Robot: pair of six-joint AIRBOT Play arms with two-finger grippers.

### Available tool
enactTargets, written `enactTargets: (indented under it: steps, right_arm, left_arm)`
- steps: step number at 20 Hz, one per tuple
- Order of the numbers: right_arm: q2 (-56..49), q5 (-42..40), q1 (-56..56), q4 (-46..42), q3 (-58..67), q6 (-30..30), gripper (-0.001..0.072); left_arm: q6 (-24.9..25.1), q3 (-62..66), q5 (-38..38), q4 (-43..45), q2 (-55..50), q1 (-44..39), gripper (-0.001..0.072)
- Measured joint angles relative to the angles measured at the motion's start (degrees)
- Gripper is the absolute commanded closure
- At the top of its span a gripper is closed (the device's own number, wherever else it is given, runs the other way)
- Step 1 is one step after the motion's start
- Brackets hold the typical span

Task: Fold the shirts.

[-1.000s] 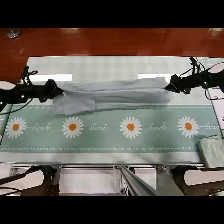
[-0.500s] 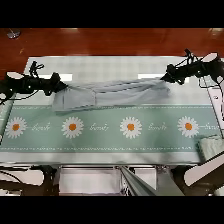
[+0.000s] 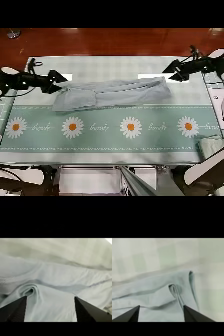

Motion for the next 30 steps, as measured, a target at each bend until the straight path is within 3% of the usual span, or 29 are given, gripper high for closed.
enactTargets:
  steps: [4, 7, 12, 17, 19, 20, 21, 22, 23, 24, 30]
  right_arm:
    - [-0.2, 5.6, -6.0, -1.3, 3.1, -0.7, 0.009]
    - [-1.2, 7.8, -7.4, -3.0, 2.3, -0.3, 0.009]
    - [-4.6, 9.2, -4.6, -3.5, 1.6, -0.7, 0.009]
    - [-7.5, 10.3, -0.3, -1.3, 1.4, -1.7, 0.0092]
    - [-8.0, 11.1, 1.4, -0.7, 1.5, -1.7, 0.0125]
    - [-8.1, 11.3, 2.1, -0.6, 1.6, -1.7, 0.0267]
    - [-8.3, 11.4, 2.8, -0.9, 1.6, -1.6, 0.0613]
    - [-8.4, 11.6, 3.4, -1.1, 1.6, -1.5, 0.0684]
    - [-8.3, 12.3, 3.9, -0.4, 1.6, -1.3, 0.0684]
    - [-8.0, 12.6, 4.3, -0.4, 1.7, -1.2, 0.0685]
    - [6.8, 13.7, 3.2, -6.1, -5.0, -0.6, 0.0684]
  left_arm:
    - [-5.9, 0.6, -4.4, 8.2, 5.7, 6.1, 0.0007]
    - [-8.0, -5.6, 0.6, 12.7, 13.9, 6.1, 0.0009]
    - [-6.6, -17.6, 9.3, 15.6, 26.2, -0.9, 0.001]
    - [-6.0, -20.9, 11.2, 16.4, 29.0, -7.8, 0.001]
    - [-6.0, -21.3, 11.7, 16.5, 29.3, -9.5, 0.001]
    - [-6.0, -21.4, 12.1, 16.5, 29.4, -10.1, 0.001]
    - [-5.9, -21.5, 12.3, 16.5, 29.4, -10.6, 0.001]
    - [-5.9, -21.6, 12.3, 16.4, 29.5, -11.0, 0.0079]
    - [-5.9, -21.6, 12.7, 16.2, 29.5, -11.2, 0.0524]
    - [-5.7, -21.4, 12.7, 15.9, 29.6, -11.4, 0.0689]
    - [0.4, -14.5, 10.0, 11.8, 29.6, -13.5, 0.069]
